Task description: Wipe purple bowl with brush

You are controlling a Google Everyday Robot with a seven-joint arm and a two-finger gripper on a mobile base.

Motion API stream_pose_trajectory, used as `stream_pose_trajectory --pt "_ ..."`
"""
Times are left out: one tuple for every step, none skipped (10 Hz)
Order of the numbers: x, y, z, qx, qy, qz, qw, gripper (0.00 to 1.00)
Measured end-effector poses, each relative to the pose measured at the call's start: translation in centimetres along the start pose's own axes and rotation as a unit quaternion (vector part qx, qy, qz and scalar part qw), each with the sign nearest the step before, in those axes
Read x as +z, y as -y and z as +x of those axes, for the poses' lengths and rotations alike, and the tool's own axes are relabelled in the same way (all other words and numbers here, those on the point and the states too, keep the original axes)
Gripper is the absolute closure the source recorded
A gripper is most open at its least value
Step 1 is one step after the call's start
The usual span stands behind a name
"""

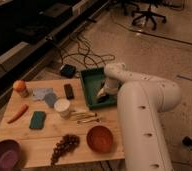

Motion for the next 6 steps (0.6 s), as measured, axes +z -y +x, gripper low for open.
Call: stream_pose_trajectory --pt "-0.42 0.00 -0.09 0.000 0.001 -0.001 1.0000 0.72" --pt "-0.66 0.09 -0.05 0.000 0.001 0.000 1.0000 0.82" --pt "-0.81 0.18 -0.01 0.001 0.000 0.001 1.0000 0.90" --pt "-1.07 -0.23 0.21 0.001 -0.003 -0.002 1.0000 0.98" --pt "-1.26 -0.30 0.17 -0.001 -0.003 -0.001 1.0000 1.00" --pt "-1.40 -0.23 0.12 -0.002 -0.002 0.000 1.0000 1.00"
